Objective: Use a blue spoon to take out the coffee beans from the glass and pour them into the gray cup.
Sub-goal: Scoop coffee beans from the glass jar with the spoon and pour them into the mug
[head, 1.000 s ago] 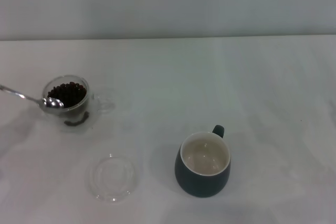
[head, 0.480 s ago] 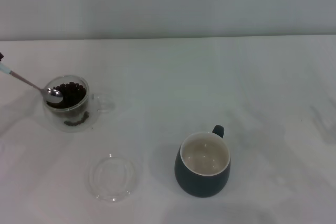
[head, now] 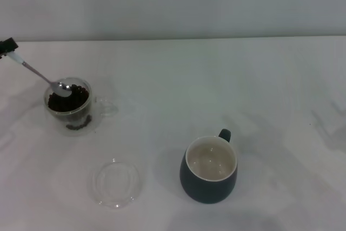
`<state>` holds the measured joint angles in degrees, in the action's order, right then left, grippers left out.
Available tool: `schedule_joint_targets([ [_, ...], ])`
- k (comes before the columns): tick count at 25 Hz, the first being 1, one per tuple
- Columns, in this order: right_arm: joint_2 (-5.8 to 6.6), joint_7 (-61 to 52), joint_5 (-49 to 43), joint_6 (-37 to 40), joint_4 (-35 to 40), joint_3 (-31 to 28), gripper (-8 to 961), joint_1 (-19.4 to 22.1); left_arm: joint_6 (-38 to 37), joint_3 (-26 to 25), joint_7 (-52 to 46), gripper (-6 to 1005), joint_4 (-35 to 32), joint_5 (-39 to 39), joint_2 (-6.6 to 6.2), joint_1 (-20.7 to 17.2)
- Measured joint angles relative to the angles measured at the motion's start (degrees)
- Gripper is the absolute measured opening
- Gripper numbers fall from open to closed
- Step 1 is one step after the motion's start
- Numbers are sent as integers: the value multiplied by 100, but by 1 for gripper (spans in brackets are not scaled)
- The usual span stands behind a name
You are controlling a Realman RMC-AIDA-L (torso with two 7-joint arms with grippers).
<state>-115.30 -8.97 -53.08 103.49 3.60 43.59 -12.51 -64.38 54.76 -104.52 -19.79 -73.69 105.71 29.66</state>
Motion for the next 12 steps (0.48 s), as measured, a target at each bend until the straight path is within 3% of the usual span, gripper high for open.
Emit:
schedule_joint_targets([
  [12, 0, 31, 29, -137, 39, -10, 532, -53, 926, -1, -86, 136, -12, -770, 145, 398],
])
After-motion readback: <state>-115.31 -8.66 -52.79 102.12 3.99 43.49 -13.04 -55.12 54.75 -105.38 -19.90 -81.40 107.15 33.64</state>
